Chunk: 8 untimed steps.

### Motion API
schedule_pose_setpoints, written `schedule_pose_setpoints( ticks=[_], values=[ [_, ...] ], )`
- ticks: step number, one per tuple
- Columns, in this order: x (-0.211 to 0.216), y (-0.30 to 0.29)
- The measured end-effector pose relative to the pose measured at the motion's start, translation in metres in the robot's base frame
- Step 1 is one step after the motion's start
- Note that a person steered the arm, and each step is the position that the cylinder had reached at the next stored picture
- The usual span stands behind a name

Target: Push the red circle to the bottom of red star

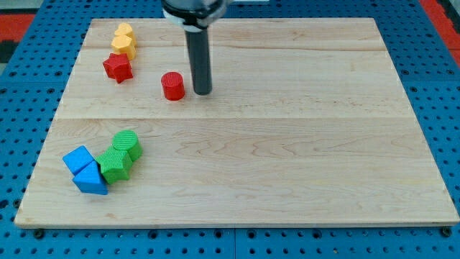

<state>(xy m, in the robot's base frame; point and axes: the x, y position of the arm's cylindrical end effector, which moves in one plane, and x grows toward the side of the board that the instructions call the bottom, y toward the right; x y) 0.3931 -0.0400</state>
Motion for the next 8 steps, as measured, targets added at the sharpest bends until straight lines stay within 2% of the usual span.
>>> schedule_pose_setpoints(
  ticks=[1,2,3,4,5,6,7,8],
  values=[
    [0.002,-0.013],
    [-0.014,-0.03],
    [-0.028,-0.014],
    [-0.032,-0.044],
    [-0.025,-0.071],
    [0.006,-0.045],
    [0.012,-0.048],
    [-0.004,-0.075]
  ],
)
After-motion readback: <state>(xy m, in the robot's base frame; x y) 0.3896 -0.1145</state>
